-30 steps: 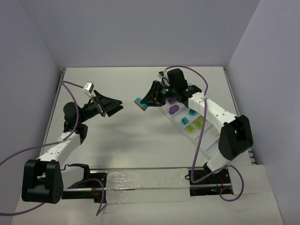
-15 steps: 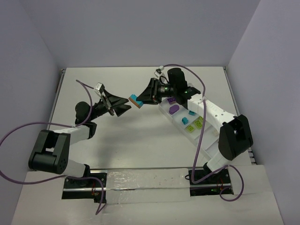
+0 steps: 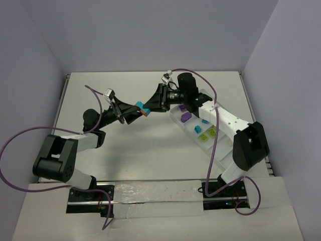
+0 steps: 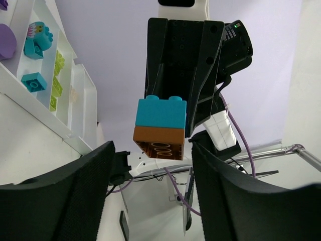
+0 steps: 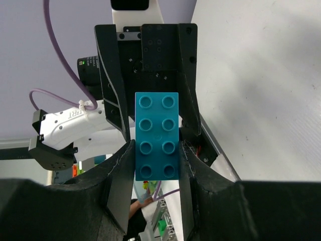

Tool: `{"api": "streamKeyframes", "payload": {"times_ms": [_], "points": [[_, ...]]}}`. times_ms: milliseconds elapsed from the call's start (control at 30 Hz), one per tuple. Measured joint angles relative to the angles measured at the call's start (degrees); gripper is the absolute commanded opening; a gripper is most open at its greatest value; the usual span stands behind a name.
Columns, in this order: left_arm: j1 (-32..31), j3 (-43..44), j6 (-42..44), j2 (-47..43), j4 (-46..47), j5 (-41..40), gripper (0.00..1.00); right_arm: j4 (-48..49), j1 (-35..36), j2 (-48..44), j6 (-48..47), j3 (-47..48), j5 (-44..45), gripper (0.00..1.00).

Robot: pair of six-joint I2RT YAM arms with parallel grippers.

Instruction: Sort the legos into containers by color

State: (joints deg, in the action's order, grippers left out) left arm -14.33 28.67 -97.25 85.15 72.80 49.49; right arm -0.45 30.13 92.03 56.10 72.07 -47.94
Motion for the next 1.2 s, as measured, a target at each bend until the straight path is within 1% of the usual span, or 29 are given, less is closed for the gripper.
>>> {"api": "streamKeyframes", "payload": {"times_ms": [67,200,300,467,500,600,667,733,1000,1200], "points": [[-0.02,0.26,-0.24,0.63,0.20,-0.04,0.62,-0.04,0.17,0.26,0.00,0.04,-0.02,0.00],[-0.22,0.37,-0.72,1.13,0.28,-0.04,0.61,-0.09,0.46,0.46,-0.02,0.04,-0.13,0.00],[-0.26,0.45,-0.79,1.13,0.35,-0.06,0.54,-0.12,0.52,0.46,-0.04,0.04,-0.15,0.00],[-0.26,0.49,-1.30,1.12,1.07,-0.20,0.35,-0.59,0.62,0.47,-0.39,0.03,0.13,0.00],[-0.26,0.50,-1.51,1.11,1.20,-0.27,0.31,-0.61,0.63,0.48,-0.50,0.02,0.16,0.00],[-0.26,0.50,-1.81,0.90,1.22,-0.44,0.11,-0.45,0.63,0.48,-0.74,0.02,0.13,0.00],[-0.26,0.50,-1.72,0.70,1.18,-0.46,0.03,-0.38,0.63,0.48,-0.85,0.02,0.12,0.00],[-0.24,0.50,-1.48,0.49,1.07,-0.48,0.00,-0.37,0.63,0.48,-0.90,0.02,0.11,0.00],[-0.61,-0.63,0.24,-2.21,-0.70,-1.35,0.00,0.76,0.13,-0.74,-0.28,-1.72,0.04,0.00],[-1.53,-0.70,0.67,-2.60,-1.07,-1.53,0.00,1.34,-0.53,-2.33,0.21,-3.67,0.08,0.00]]}}
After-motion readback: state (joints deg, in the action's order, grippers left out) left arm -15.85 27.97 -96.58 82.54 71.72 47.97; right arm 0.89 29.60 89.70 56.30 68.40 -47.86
